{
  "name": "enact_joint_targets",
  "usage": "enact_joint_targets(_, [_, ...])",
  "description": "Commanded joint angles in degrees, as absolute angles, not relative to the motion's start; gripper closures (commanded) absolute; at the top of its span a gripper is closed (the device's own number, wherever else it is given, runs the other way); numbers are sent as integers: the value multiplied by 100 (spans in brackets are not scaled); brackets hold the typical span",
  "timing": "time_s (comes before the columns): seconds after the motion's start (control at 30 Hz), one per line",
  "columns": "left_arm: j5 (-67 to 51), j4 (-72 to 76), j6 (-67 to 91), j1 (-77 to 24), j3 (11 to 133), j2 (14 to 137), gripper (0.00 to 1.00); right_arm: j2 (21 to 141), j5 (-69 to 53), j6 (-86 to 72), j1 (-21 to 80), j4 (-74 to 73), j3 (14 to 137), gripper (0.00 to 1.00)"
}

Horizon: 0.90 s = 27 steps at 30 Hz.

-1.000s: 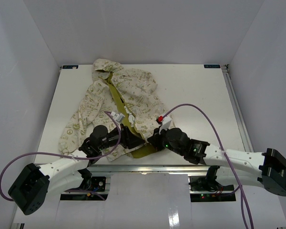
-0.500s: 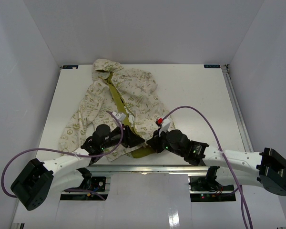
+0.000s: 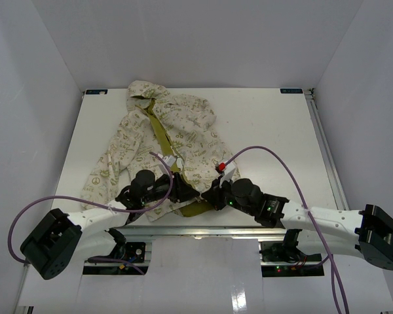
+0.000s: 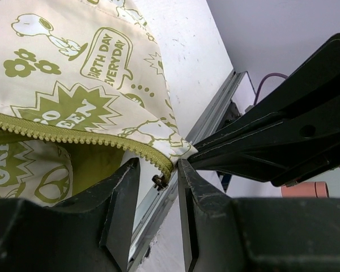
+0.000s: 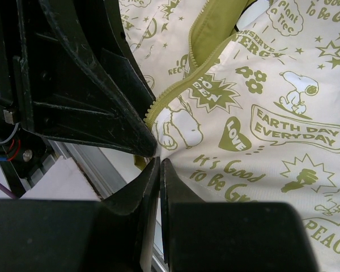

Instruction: Zip up the jacket

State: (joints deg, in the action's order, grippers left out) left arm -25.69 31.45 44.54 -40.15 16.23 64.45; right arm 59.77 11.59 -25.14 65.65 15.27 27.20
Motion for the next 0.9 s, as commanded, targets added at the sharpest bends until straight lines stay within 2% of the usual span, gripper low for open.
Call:
enact_joint_targets(0.0, [-2683,3523,4345,-4027,1684,6321,66,5997,1021,-2449,6566,1972,2686,92])
enact_joint_targets(0.1, [-2754,3793,4250,-4034,1628,6202,74,6029,838,-2321,6566,2019,2631,89])
enact_joint_targets(0.27, [-2874,4138,4167,-4026,1478,6004,100,5951,607,-2154,6565,2048,2532,85])
enact_joint_targets(0.33, [-2885,4188,4153,-4032,1423,5930,100,5868,568,-2041,6568,2079,2484,77])
enact_joint_targets(0.4, [-2899,4216,4125,-4033,1382,5875,100,5772,588,-1965,6574,2107,2430,62])
enact_joint_targets(0.5, [-2957,4251,4083,-4032,1352,5827,100,5619,574,-1860,6568,2321,2314,50])
enact_joint_targets(0.6, [-3005,4306,4069,-4034,1345,5836,100,5616,545,-1751,6566,2355,2363,45])
enact_joint_targets(0.87, [-3124,4434,4078,-4034,1321,5891,100,5860,273,-1635,6550,2478,2492,44])
